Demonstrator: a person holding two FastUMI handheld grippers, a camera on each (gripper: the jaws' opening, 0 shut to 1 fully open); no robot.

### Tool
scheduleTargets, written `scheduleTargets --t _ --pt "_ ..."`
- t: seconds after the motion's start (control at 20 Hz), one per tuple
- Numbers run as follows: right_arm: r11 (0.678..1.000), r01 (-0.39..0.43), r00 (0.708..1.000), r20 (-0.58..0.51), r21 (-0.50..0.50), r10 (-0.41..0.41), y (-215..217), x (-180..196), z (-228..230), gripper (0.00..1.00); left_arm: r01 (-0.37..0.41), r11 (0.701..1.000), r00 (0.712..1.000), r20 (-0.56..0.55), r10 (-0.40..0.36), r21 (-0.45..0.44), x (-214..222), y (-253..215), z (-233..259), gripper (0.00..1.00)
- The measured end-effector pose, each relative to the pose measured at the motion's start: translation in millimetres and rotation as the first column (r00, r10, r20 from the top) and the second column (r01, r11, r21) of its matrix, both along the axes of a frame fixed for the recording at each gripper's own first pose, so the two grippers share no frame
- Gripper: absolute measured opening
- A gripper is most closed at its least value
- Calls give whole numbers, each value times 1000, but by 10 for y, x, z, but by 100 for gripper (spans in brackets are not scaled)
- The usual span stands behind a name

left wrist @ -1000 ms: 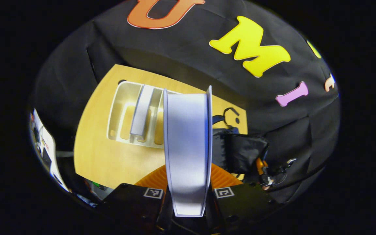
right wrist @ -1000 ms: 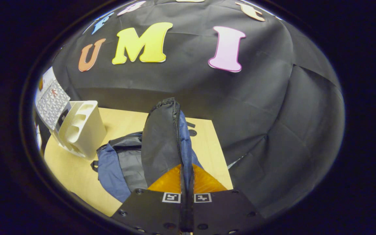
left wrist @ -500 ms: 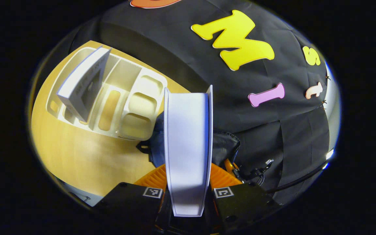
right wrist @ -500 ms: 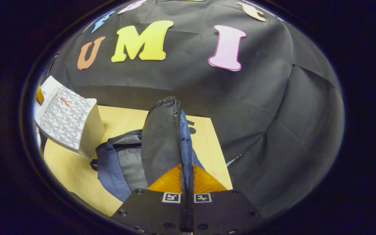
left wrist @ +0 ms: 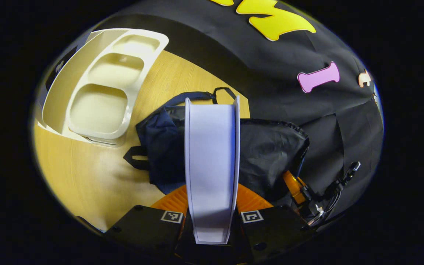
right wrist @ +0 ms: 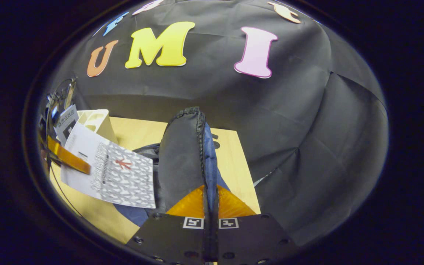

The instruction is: Open the schoolbag, grab two books from the bookshelf and put them into the schoolbag.

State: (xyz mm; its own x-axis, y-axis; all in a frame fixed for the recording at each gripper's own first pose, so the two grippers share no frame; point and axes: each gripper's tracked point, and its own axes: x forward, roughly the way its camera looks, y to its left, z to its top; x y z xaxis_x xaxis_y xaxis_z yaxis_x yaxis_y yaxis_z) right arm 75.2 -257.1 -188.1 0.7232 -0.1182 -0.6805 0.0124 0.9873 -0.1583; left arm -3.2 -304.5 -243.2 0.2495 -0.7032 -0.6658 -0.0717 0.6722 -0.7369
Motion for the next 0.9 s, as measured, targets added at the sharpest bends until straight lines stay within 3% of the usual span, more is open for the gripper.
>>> scheduleTargets --t 0.45,0.9 --pt "1000 -3 1000 1 10 3 -91 91 42 0 13 988 1000 26 -9 -156 114 -606 -273 43" --pt "999 -34 999 13 15 34 93 225 127 2 -94 958 995 4 98 -272 269 -642 -496 43"
